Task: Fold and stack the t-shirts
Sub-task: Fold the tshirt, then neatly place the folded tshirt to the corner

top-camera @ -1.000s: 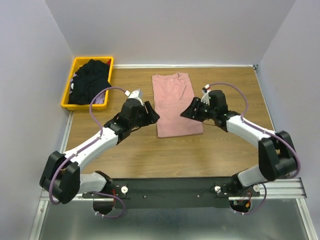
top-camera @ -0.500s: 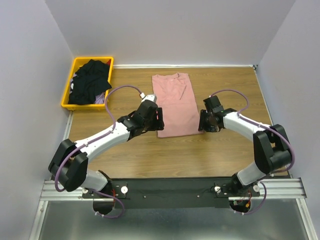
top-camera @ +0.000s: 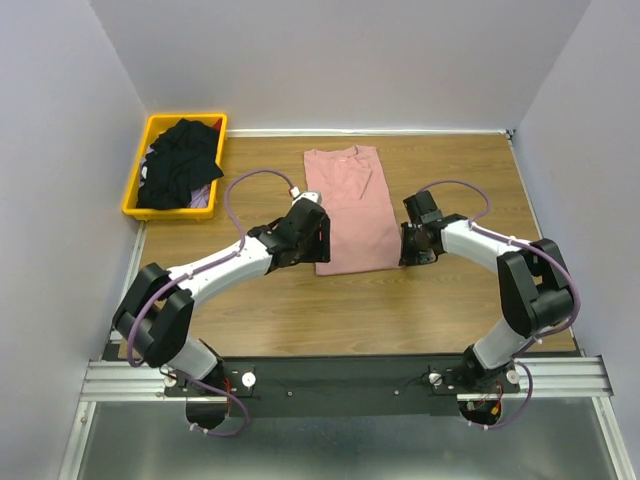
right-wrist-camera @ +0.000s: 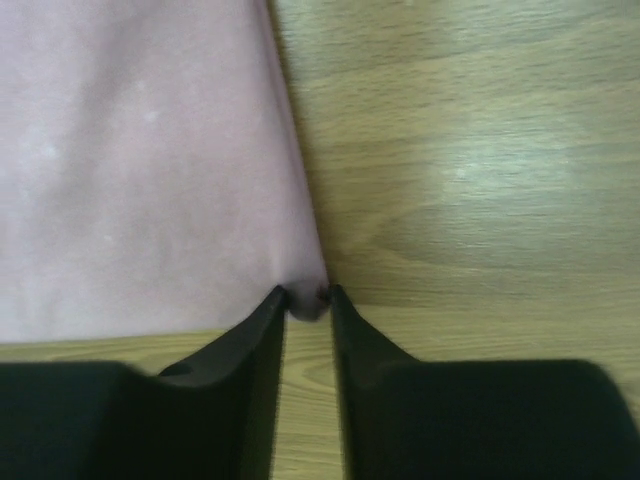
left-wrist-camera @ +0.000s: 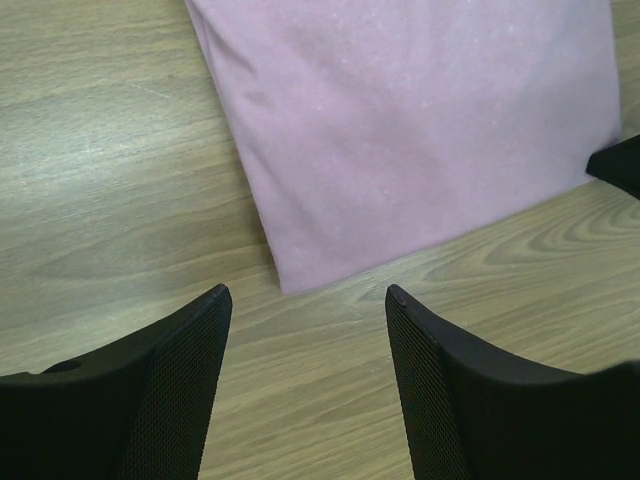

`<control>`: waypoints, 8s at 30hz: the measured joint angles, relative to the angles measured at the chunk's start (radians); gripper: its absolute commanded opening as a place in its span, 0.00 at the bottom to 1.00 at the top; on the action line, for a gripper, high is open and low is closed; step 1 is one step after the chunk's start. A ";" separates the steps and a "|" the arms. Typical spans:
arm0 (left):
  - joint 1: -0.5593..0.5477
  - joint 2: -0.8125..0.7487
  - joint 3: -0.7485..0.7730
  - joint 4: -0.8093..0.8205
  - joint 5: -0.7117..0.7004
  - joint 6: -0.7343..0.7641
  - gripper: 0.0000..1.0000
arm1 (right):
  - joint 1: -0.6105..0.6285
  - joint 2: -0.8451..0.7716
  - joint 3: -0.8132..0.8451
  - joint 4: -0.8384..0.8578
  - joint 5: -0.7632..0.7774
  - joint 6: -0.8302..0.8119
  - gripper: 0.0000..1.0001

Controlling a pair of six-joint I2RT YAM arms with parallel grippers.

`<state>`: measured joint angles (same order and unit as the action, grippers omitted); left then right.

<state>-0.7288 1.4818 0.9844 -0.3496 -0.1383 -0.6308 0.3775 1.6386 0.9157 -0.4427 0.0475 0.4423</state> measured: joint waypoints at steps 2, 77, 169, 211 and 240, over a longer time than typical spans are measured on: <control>-0.002 0.025 0.008 -0.008 0.002 0.003 0.71 | 0.001 0.006 0.004 0.005 -0.012 0.003 0.09; -0.581 -0.325 -0.187 -0.498 0.175 -0.373 0.00 | 0.495 -0.573 -0.066 -0.585 -0.125 0.244 0.01; 0.303 -0.301 -0.327 0.170 0.316 -0.222 0.16 | 0.096 0.208 0.360 0.181 -0.588 -0.058 0.49; 0.466 -0.126 -0.285 0.690 0.466 -0.147 0.26 | 0.055 0.244 0.331 0.600 -0.689 0.241 0.51; 0.555 0.155 -0.297 0.943 0.602 -0.333 0.36 | -0.124 0.394 0.215 0.929 -0.885 0.404 0.66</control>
<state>-0.1738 1.6367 0.6872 0.5938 0.4641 -0.9642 0.2539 2.0331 1.1305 0.4862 -0.8379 0.8467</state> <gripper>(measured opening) 0.362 0.631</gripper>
